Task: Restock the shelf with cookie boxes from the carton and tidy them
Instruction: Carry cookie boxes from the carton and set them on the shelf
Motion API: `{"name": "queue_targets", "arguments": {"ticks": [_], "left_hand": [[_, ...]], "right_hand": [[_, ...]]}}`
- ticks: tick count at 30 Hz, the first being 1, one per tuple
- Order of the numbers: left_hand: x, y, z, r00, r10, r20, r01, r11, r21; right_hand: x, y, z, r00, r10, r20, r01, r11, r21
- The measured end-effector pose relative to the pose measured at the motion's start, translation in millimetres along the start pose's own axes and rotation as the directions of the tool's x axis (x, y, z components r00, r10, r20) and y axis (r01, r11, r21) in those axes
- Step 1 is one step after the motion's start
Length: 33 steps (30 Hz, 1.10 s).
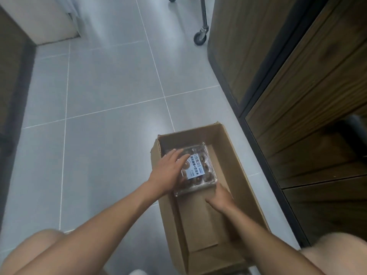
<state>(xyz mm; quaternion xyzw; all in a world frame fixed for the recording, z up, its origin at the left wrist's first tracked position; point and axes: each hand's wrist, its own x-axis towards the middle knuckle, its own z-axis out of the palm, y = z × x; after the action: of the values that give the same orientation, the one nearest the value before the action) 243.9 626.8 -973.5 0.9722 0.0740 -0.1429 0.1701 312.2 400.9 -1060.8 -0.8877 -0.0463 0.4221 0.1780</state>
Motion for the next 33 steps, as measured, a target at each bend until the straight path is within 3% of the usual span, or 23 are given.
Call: {"name": "queue_targets", "arguments": {"ticks": [4,9,14,19,22,26,29,33], "left_hand": [[60,-6,14,0.992,-0.024,0.12,0.018,0.999,0.046],[120,-22,33,0.959,-0.198,0.204,0.199,0.98,0.016],[148,-32,51,0.912,-0.294,0.287,0.294,0.955,0.045],[153,-27,58,0.893,-0.354,0.277,0.343,0.935,0.089],[148,-23,62,0.867,-0.363,0.34,0.357,0.93,0.083],[136,-20,72,0.869,-0.343,0.357,0.331,0.939,0.095],[130,-14,63,0.861,-0.385,0.332,0.368,0.923,0.117],[127,-10,41,0.859,-0.325,0.394,0.34,0.94,0.035]], "right_hand": [[5,2,17,0.997,0.067,0.05,-0.073,0.99,0.122],[28,9,36,0.982,0.151,0.115,-0.179,0.936,0.303],[47,23,48,0.971,0.201,0.134,-0.241,0.834,0.497],[121,104,98,0.944,0.295,0.146,-0.314,0.675,0.668],[84,84,67,0.917,0.354,0.184,-0.365,0.554,0.748],[26,41,34,0.913,0.267,0.309,-0.388,0.332,0.86],[23,41,32,0.908,0.254,0.334,-0.398,0.27,0.877],[23,48,23,0.912,0.256,0.321,-0.378,0.222,0.899]]}}
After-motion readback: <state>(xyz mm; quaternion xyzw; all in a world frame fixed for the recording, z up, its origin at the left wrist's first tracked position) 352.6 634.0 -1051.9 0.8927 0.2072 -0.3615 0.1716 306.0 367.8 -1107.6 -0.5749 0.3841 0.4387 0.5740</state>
